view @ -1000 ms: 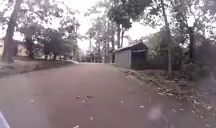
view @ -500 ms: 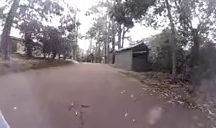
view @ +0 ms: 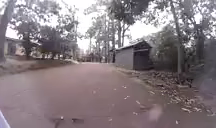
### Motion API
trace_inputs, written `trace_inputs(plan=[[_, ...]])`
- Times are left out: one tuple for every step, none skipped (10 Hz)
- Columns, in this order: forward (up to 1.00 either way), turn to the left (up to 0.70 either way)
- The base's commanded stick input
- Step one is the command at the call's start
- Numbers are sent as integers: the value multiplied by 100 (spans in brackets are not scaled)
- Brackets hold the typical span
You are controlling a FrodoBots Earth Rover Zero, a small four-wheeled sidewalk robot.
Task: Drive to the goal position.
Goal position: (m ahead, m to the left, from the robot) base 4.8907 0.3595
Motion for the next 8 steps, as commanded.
trace_inputs(plan=[[70, 0], [70, 0], [70, 0], [70, 0], [70, 0], [70, 0], [70, 0], [70, 0]])
